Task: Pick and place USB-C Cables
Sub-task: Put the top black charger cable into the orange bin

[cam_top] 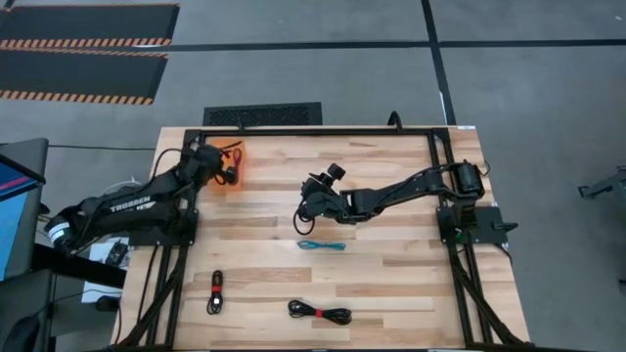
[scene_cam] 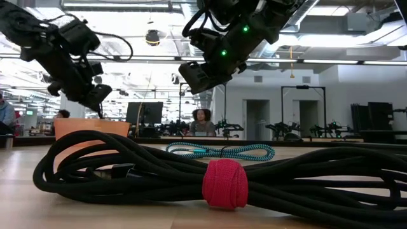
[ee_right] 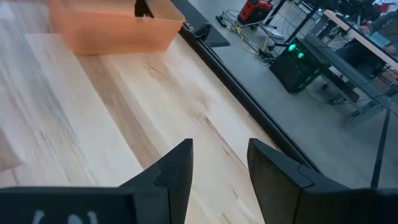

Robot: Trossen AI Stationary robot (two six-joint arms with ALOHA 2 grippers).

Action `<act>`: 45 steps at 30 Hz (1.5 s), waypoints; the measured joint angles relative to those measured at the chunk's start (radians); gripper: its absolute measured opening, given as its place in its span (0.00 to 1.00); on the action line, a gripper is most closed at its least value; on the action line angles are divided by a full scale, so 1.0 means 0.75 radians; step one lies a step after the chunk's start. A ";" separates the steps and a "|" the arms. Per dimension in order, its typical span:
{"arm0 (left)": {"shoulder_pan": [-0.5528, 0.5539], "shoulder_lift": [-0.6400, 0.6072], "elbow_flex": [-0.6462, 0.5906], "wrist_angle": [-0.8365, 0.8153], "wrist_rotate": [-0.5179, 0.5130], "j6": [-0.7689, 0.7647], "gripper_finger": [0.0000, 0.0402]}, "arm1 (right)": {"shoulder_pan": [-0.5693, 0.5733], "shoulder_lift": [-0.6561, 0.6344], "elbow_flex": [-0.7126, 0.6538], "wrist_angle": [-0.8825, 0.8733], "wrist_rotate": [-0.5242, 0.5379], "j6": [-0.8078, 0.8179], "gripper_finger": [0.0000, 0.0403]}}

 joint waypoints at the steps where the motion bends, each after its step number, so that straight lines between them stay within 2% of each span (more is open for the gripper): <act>1: 0.013 0.026 0.000 0.004 0.013 0.000 0.00 | 0.000 0.000 0.000 0.000 -0.003 0.000 0.43; 10: 0.079 0.289 0.004 0.153 0.009 0.024 0.00 | 0.000 0.000 0.000 -0.001 -0.004 -0.007 0.43; 16: 0.092 0.356 0.004 0.189 0.034 0.016 0.00 | 0.000 0.000 0.000 -0.018 -0.005 -0.010 0.43; 25: 0.091 0.317 0.001 0.172 0.065 0.001 0.00 | 0.000 0.000 0.000 -0.044 -0.004 -0.010 0.43; 33: 0.091 0.119 0.001 0.098 0.063 -0.013 0.01 | 0.000 0.000 0.000 -0.044 -0.005 -0.011 0.43; 37: 0.091 0.008 0.001 0.047 0.089 -0.027 0.11 | 0.000 0.000 0.000 -0.043 -0.005 -0.011 0.43; 45: 0.091 -0.076 0.001 0.018 0.201 -0.041 0.39 | 0.000 0.000 0.000 -0.040 -0.005 -0.010 0.43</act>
